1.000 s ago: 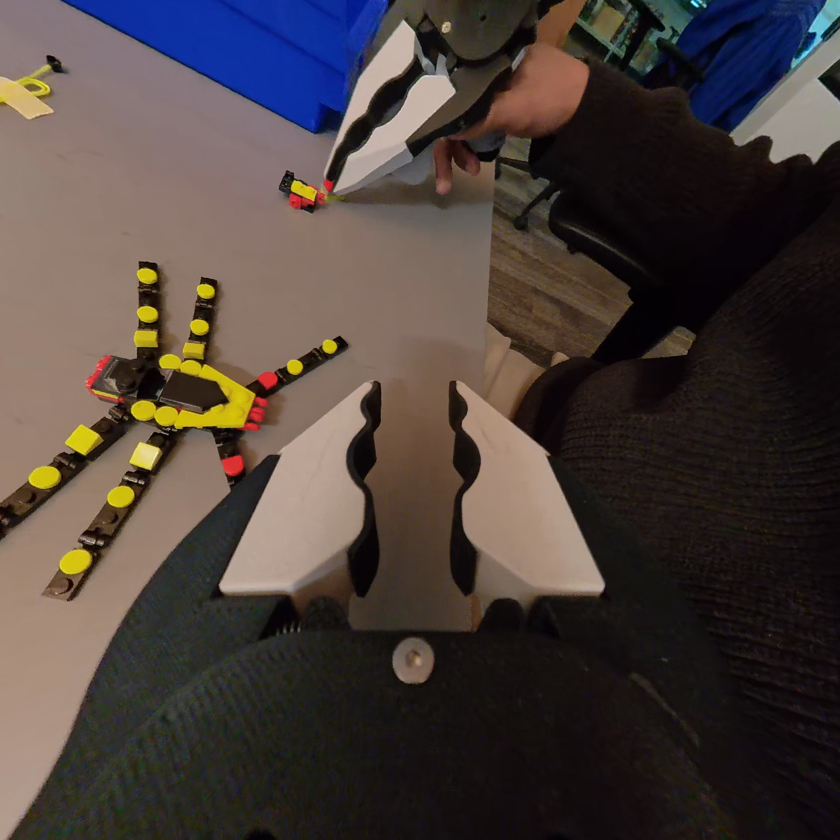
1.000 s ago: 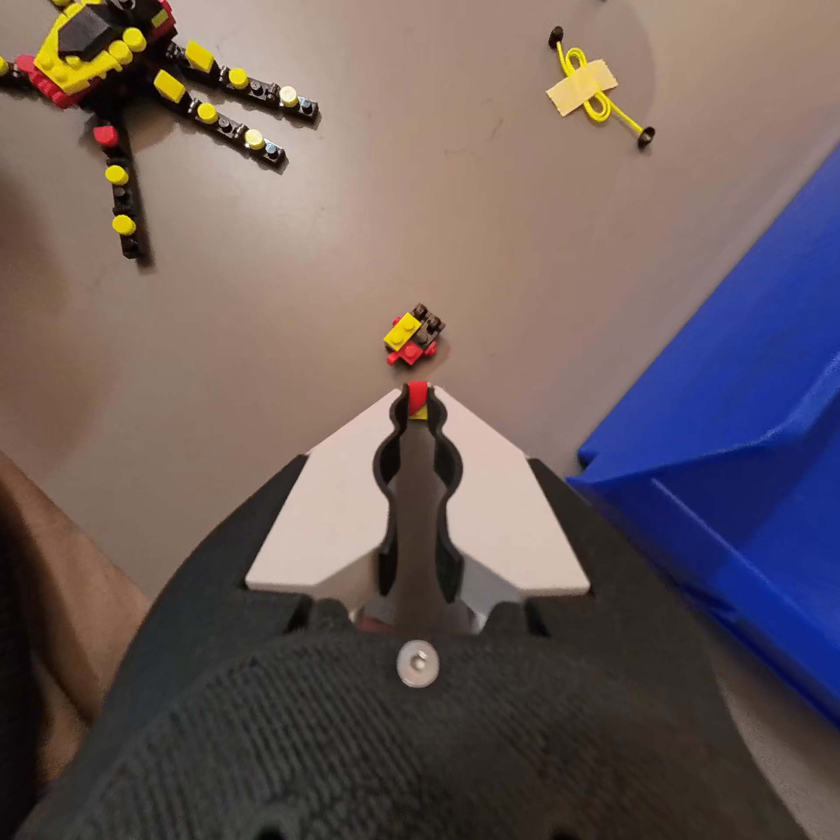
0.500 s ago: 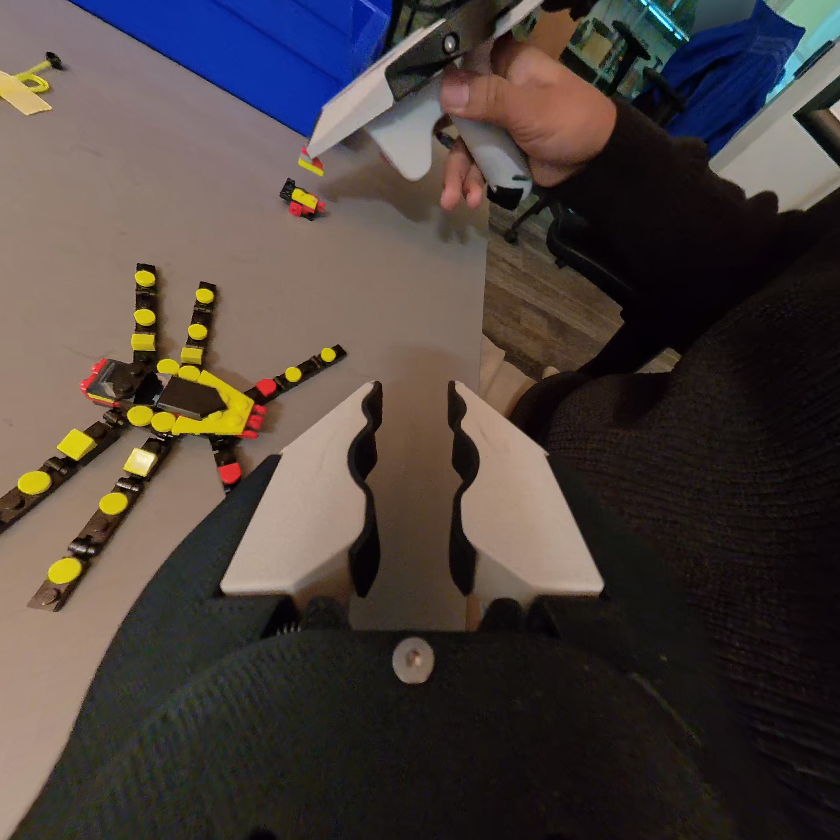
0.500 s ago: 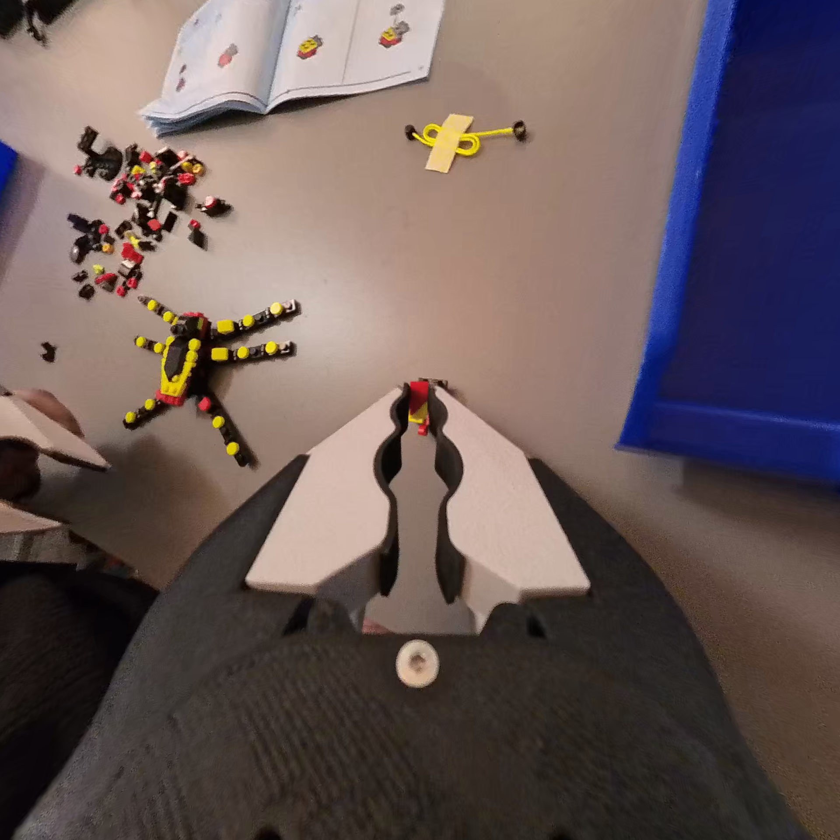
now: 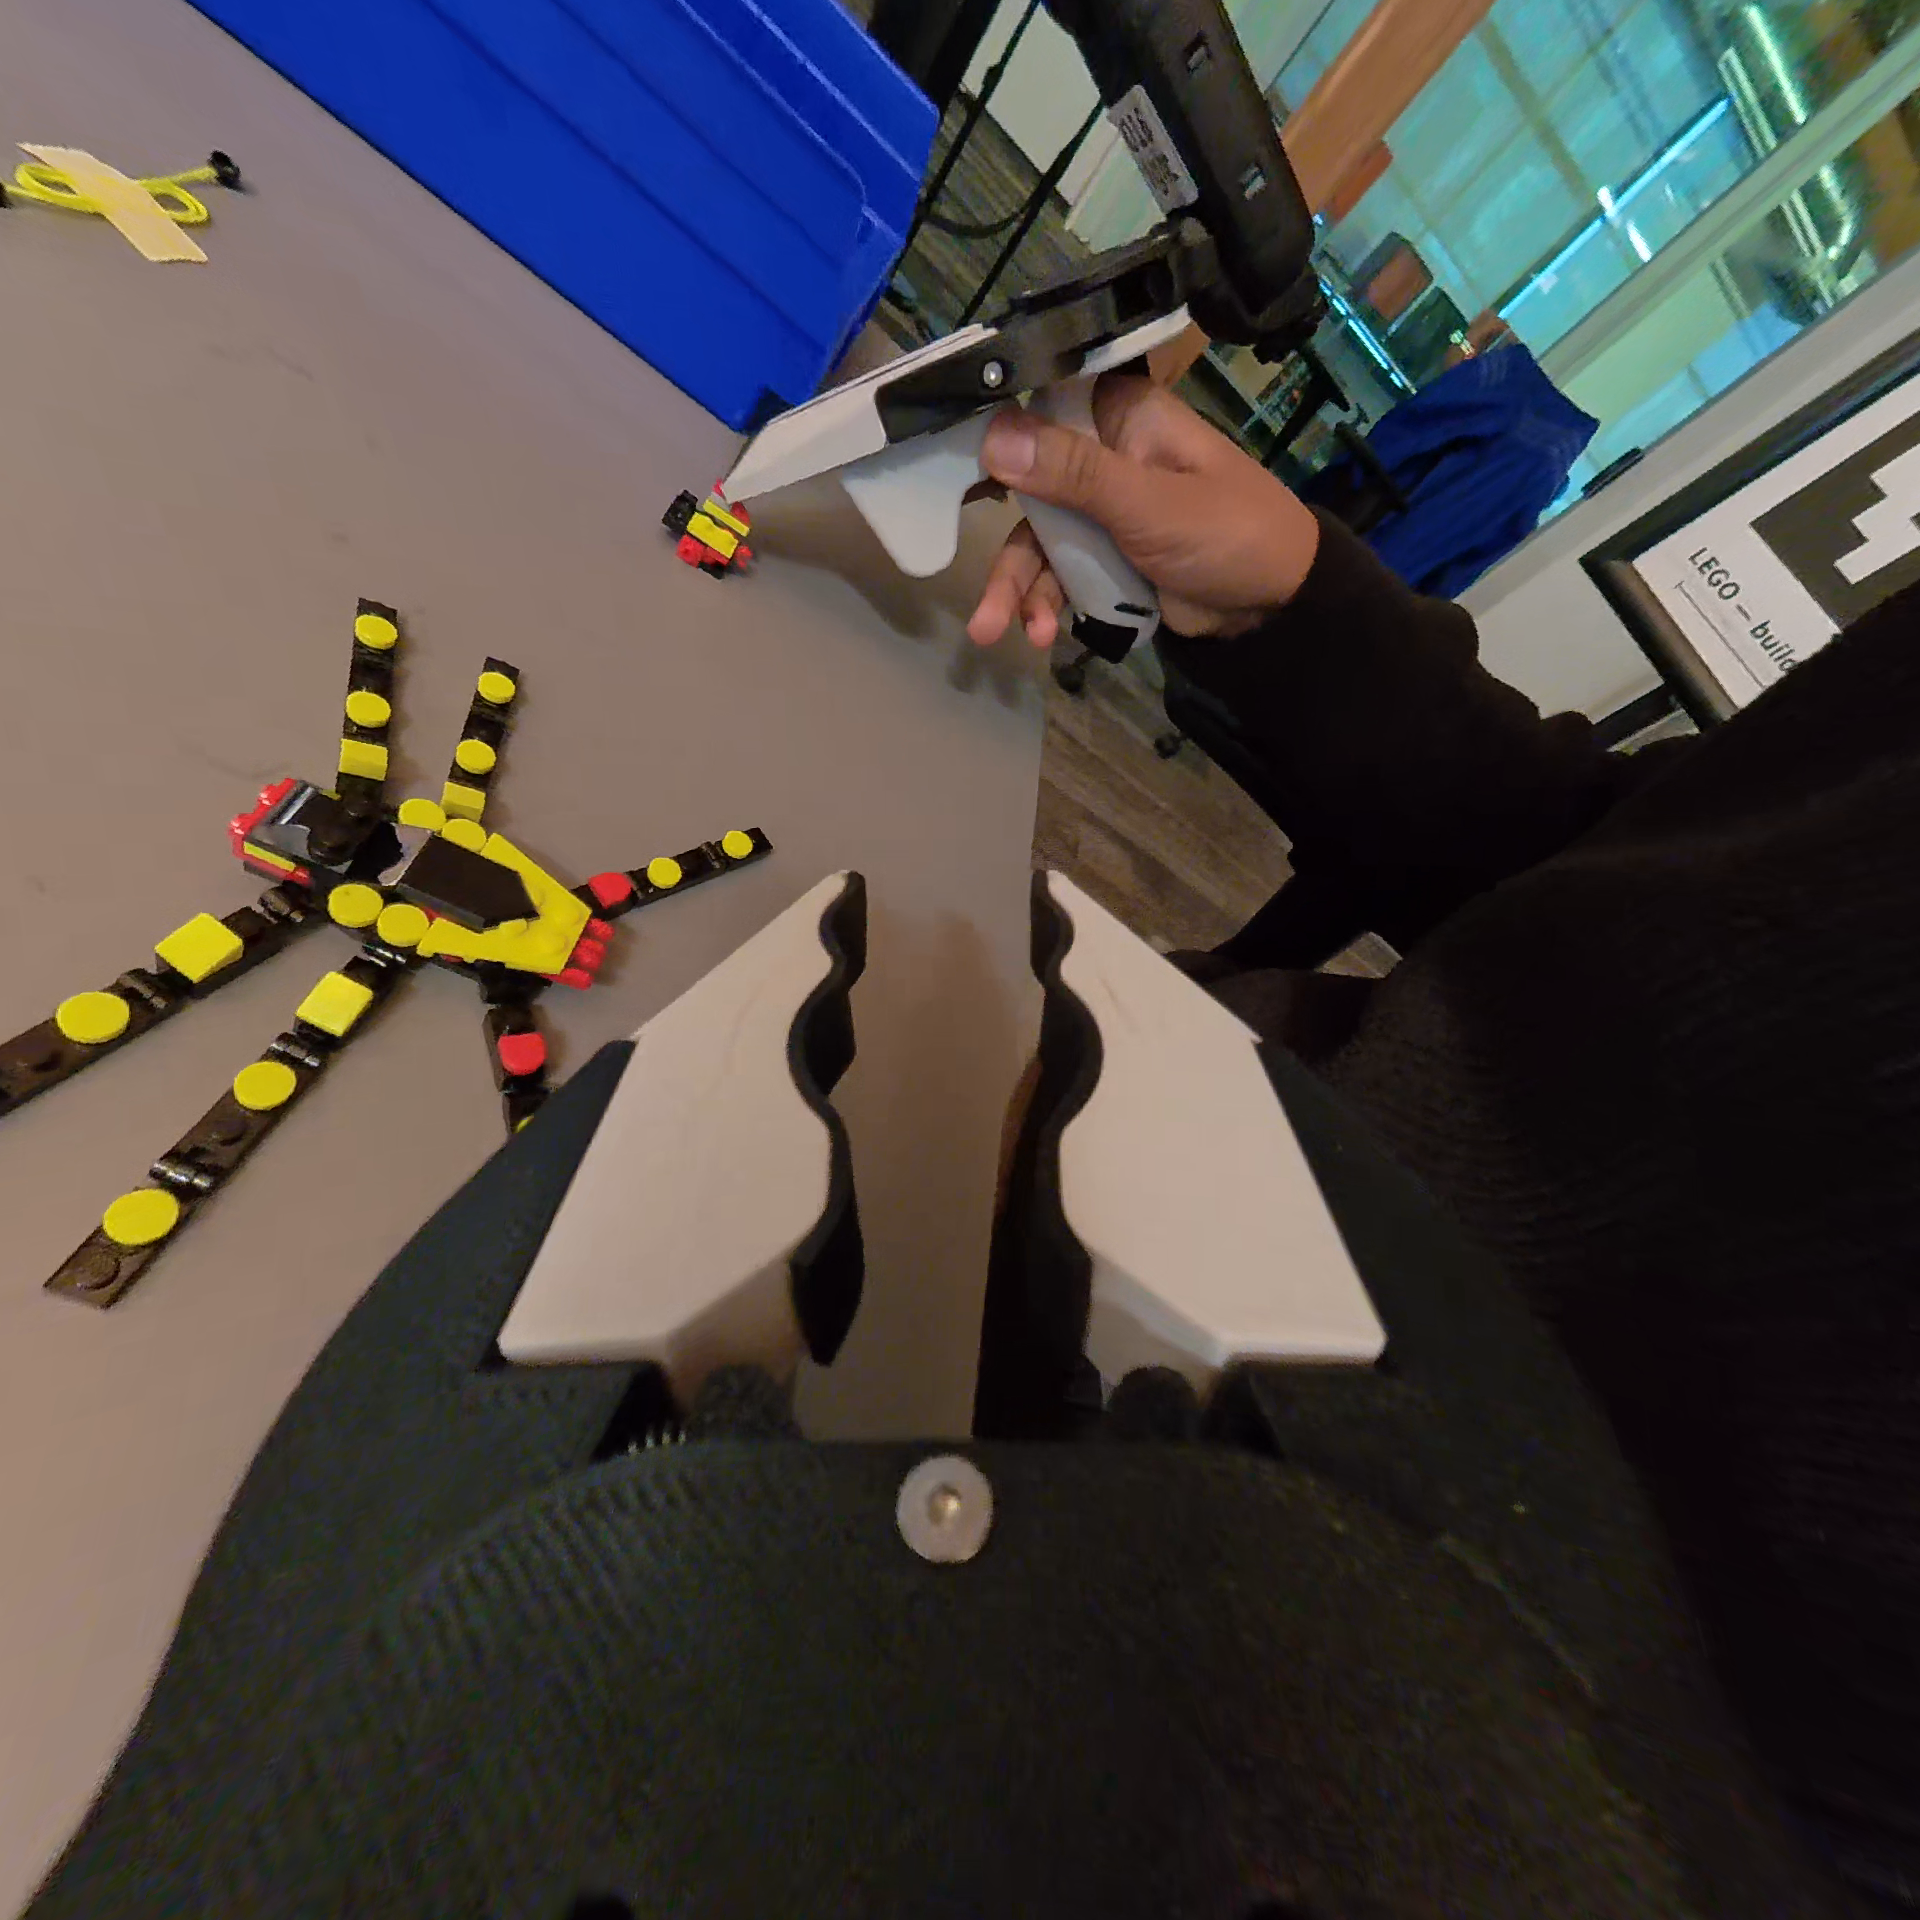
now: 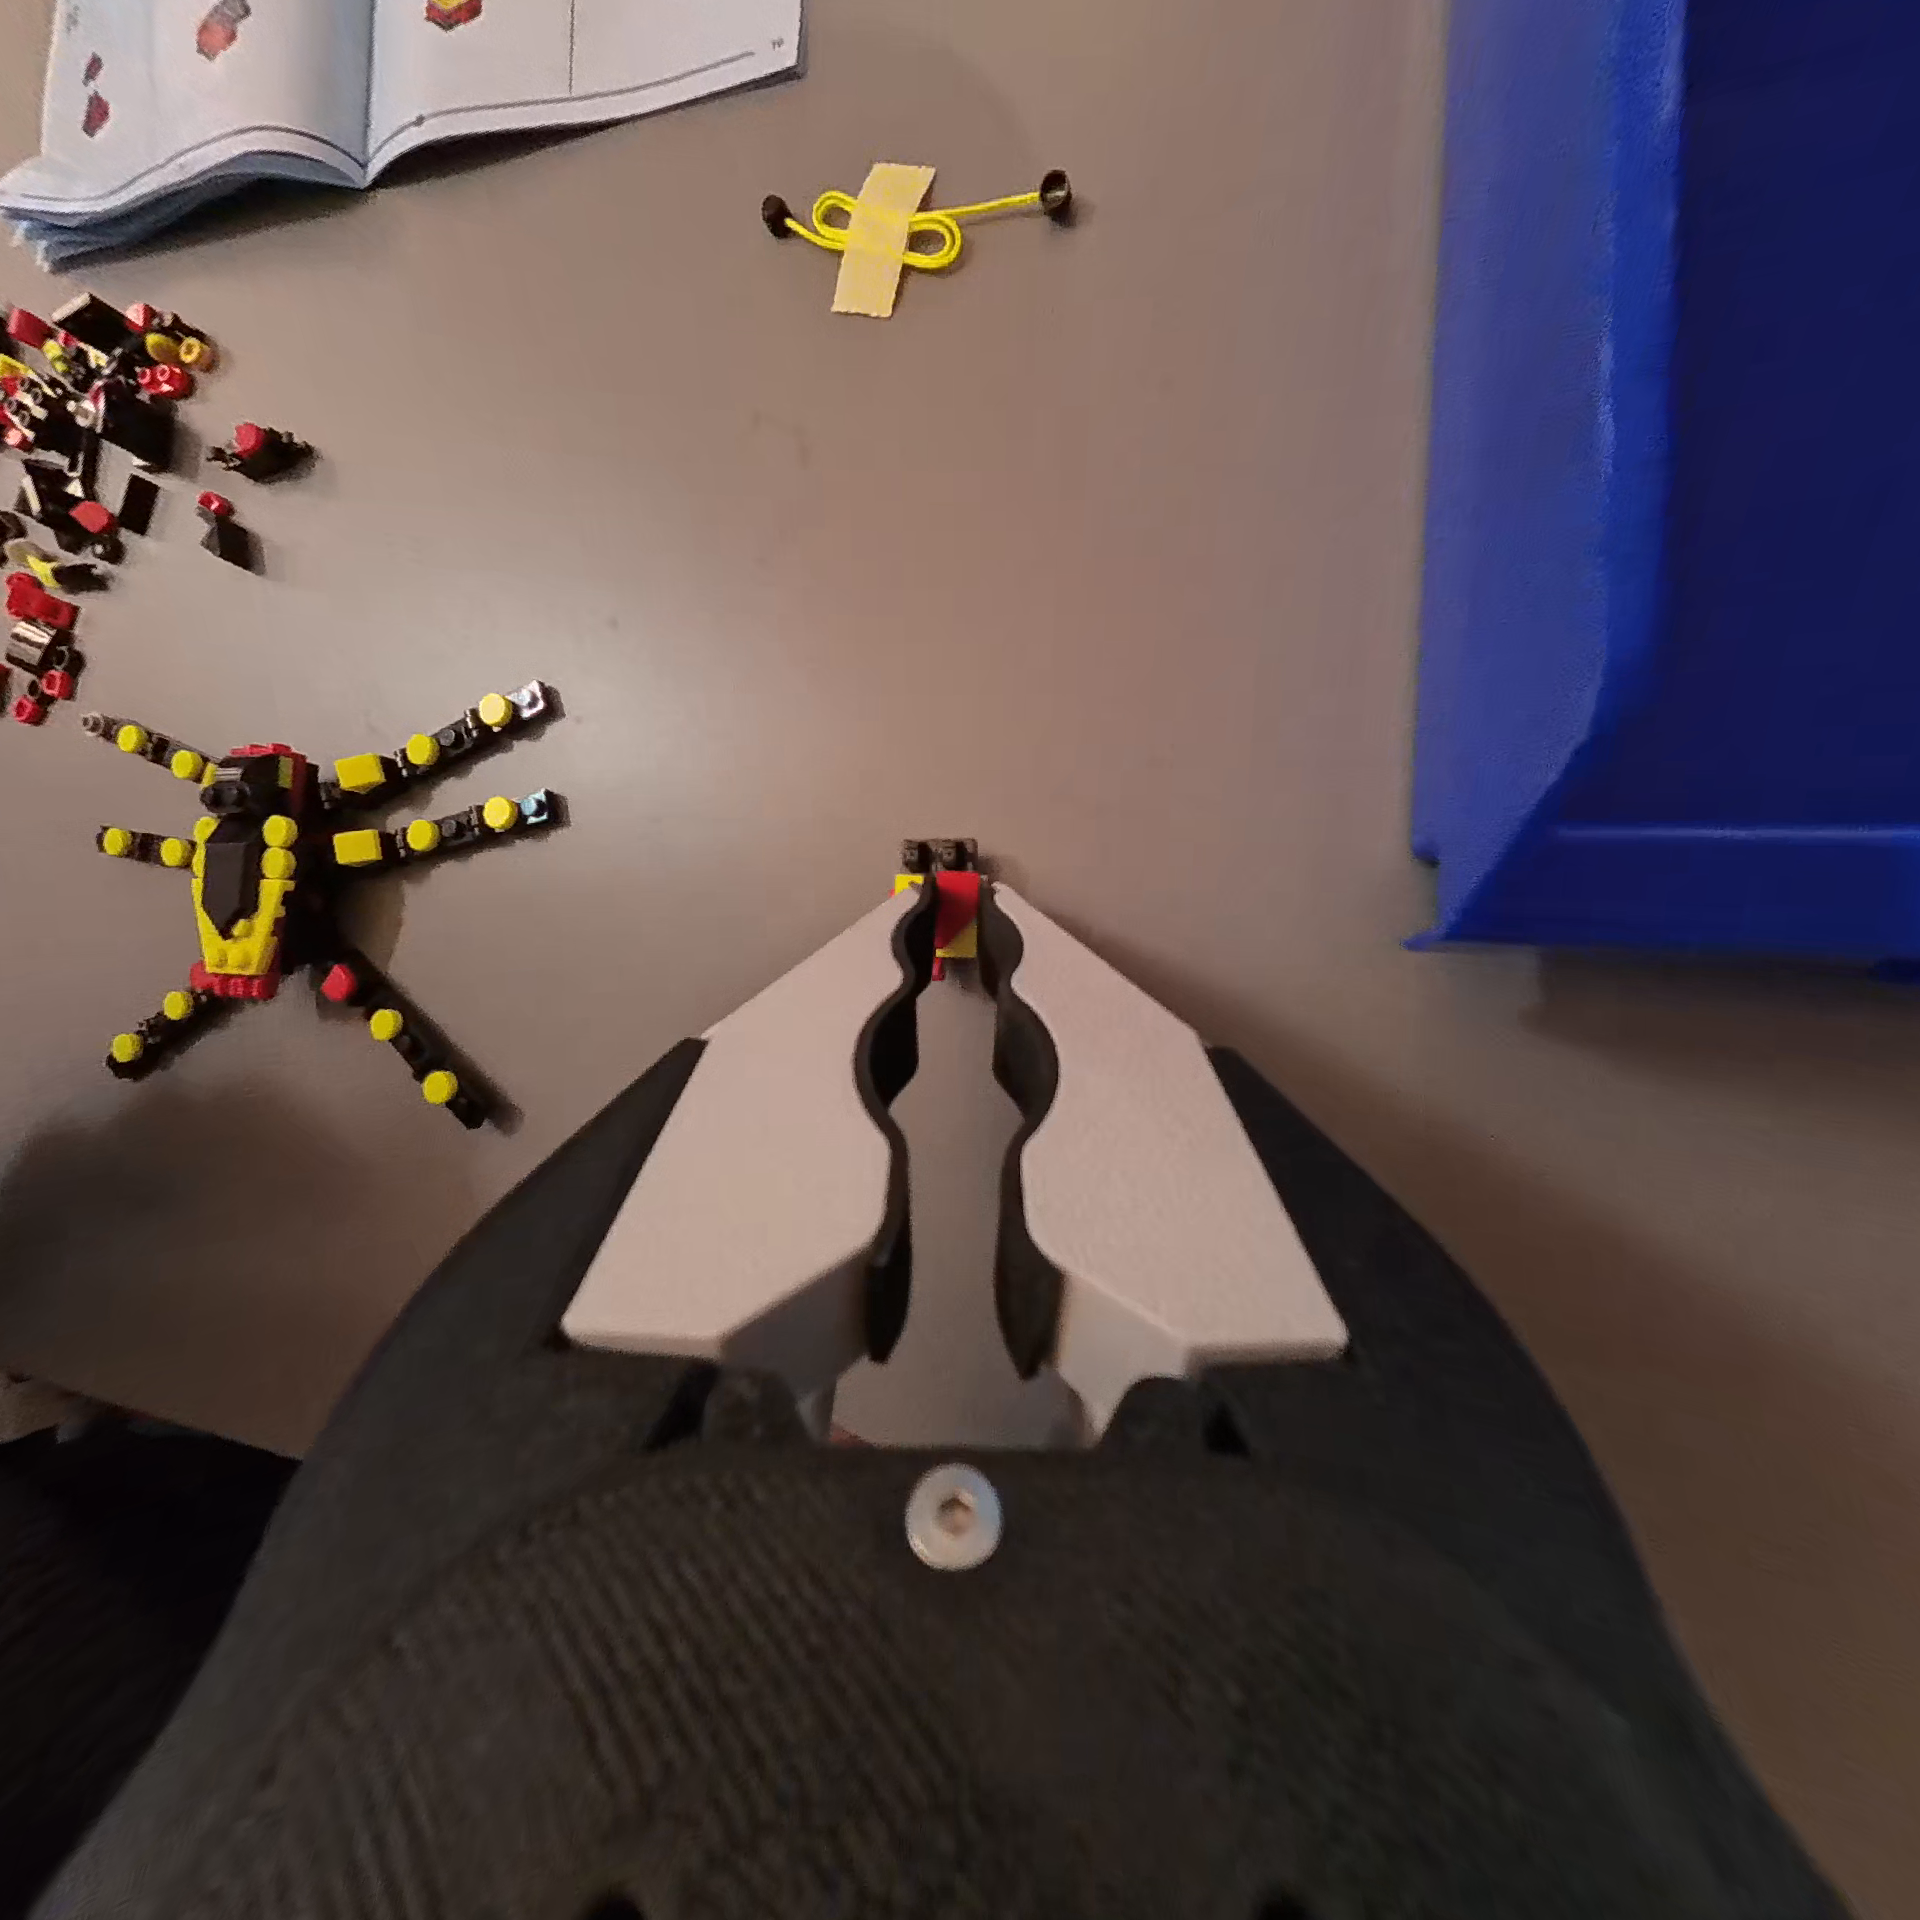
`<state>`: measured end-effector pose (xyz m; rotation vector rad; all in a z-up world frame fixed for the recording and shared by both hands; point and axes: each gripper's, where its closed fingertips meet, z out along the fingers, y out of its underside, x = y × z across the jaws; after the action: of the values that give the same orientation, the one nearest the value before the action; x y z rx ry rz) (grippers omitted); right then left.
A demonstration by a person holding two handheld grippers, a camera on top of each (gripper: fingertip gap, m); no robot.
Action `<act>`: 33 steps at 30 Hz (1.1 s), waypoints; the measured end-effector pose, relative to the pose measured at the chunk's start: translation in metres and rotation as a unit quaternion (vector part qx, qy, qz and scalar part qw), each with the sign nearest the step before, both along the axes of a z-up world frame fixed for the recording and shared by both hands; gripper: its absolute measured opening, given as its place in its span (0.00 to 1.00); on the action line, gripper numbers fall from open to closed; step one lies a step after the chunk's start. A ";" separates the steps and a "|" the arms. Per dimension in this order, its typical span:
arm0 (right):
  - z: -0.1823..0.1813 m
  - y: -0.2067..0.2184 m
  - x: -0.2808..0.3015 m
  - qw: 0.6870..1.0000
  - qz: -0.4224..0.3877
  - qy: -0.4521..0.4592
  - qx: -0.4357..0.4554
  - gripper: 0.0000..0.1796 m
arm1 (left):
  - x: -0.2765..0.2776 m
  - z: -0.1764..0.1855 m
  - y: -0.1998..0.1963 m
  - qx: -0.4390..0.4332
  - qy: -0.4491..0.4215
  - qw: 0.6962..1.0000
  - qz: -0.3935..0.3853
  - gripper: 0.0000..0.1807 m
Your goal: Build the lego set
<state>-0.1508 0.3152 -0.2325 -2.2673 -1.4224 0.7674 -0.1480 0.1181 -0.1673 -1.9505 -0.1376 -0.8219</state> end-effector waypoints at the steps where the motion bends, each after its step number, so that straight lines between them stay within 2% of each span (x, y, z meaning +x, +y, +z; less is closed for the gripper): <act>1: 0.000 -0.001 0.000 1.000 0.000 -0.002 0.002 0.03 | 0.001 0.000 0.000 0.000 0.001 1.000 -0.003 0.17; 21: -0.003 -0.004 0.000 0.996 0.005 -0.029 0.088 0.03 | 0.003 0.003 -0.003 0.000 -0.013 1.000 -0.006 0.17; 33: -0.003 -0.005 -0.001 0.980 0.039 -0.069 0.182 0.03 | 0.000 0.001 -0.003 -0.005 -0.017 1.000 -0.003 0.18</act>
<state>-0.1514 0.3101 -0.2358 -2.0228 -1.5738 0.3401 -0.1477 0.1155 -0.1659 -1.9476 -0.1576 -0.8603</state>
